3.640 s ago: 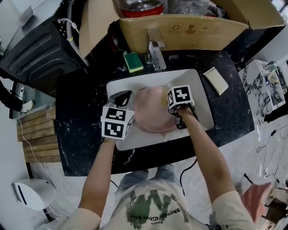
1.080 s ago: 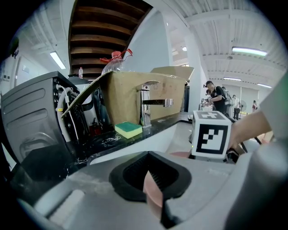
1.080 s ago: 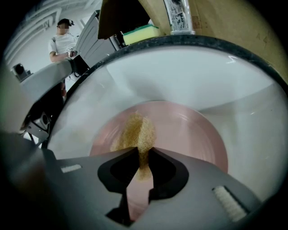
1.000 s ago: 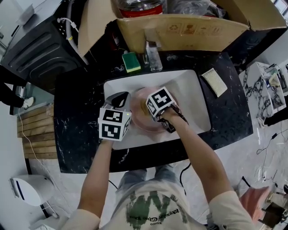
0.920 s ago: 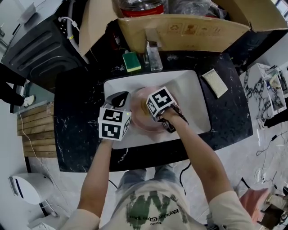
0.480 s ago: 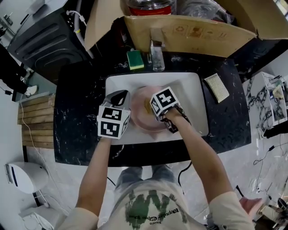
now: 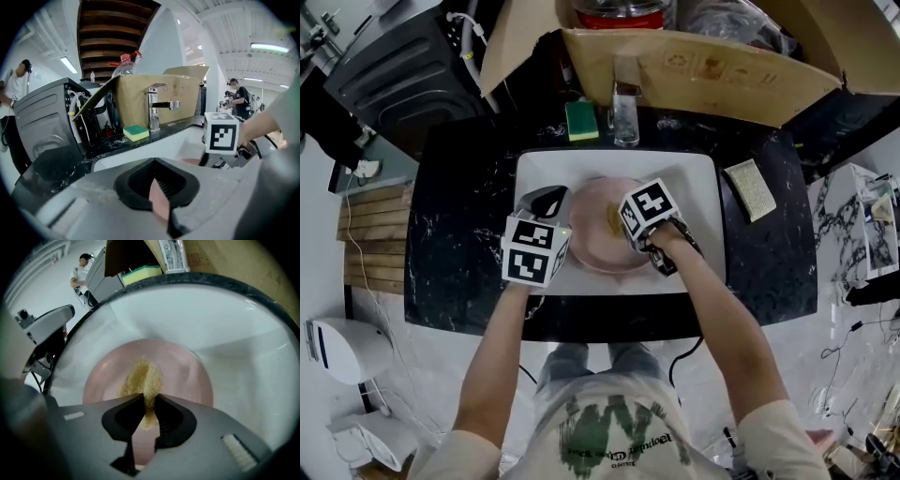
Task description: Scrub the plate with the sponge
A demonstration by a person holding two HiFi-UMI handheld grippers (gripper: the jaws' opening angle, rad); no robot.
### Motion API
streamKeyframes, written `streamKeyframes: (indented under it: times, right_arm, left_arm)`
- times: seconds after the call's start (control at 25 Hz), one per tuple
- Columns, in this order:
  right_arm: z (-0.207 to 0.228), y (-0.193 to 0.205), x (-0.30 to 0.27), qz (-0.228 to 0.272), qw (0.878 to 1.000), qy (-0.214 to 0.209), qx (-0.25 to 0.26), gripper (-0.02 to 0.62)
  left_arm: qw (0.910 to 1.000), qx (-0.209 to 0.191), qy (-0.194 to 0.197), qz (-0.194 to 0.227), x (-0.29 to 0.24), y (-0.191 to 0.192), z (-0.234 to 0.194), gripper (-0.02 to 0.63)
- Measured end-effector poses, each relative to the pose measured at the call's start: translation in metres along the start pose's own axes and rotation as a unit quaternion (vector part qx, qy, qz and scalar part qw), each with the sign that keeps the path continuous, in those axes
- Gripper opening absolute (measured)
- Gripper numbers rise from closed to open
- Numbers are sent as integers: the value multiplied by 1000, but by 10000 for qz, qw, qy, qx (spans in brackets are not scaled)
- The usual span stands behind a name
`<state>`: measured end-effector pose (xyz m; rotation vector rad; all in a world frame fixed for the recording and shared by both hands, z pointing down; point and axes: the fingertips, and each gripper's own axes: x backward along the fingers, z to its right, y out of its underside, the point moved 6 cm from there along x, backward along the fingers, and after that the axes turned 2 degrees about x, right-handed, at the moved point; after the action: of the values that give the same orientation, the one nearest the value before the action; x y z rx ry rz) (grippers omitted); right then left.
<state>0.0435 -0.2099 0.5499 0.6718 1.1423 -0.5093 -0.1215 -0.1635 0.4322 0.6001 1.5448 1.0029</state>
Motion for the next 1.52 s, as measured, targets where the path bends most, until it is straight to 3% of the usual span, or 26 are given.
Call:
streamKeyframes:
  times: [0.68,0.96,1.24,1.52]
  right_arm:
    - [30,17,9,-494,9974,37,522,66]
    - [36,17,13,-597,9956,-30,723,66]
    - [37,17,14,-536,9962,-84,680,66]
    - [25,3,26,-148,9984,-348,427,64]
  left_arm:
    - [9994,128,-327,12,-4,-2,13,5]
    - [9996,43,-263,87,-5,-4,19,5]
    - [9997,15,-218,75,0,-4,17,5]
    - [9999,112,-109,31,7,-1,6,5]
